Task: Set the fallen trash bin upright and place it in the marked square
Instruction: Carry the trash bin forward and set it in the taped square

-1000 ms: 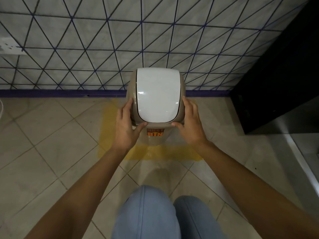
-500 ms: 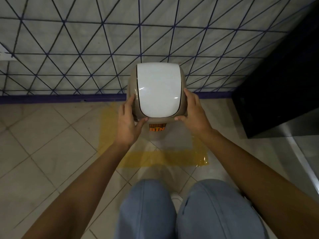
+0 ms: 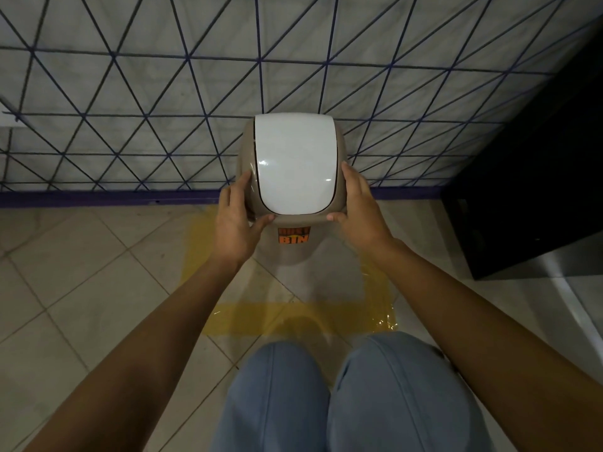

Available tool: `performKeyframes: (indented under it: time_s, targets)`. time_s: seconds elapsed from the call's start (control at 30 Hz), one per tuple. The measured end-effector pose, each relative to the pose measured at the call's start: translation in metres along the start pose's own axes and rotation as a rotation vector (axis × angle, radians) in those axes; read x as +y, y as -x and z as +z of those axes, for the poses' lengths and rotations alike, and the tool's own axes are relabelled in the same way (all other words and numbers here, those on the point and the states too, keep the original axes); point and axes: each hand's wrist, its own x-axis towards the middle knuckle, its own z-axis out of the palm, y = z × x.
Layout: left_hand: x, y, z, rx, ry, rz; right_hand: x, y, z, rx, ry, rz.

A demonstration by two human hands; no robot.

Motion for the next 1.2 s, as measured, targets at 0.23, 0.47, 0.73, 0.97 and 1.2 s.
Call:
performKeyframes:
  time_s: [0.23,0.47,0.73,0.97,1.2]
  targets:
    - [0.0,-0.01,0.001,-0.003,0.023,-0.025,0.001,-0.012,-0.002,-0.011,0.005,0.002]
    - [-0.006,-0.02,-0.002,-0.032,0.099,-0.063,0.006,-0.015,0.0,0.007,-0.055,0.005]
    - [-0.011,-0.025,-0.004,-0.093,0.249,-0.327,0.015,-0.014,0.002,0.033,-0.153,0.062]
    - [-0.01,-0.028,-0.007,-0.115,0.262,-0.368,0.015,-0.015,0.004,0.039,-0.161,0.071]
    - [-0.012,-0.026,-0.01,-0.099,0.308,-0.382,0.017,-0.014,0.007,0.035,-0.166,0.058]
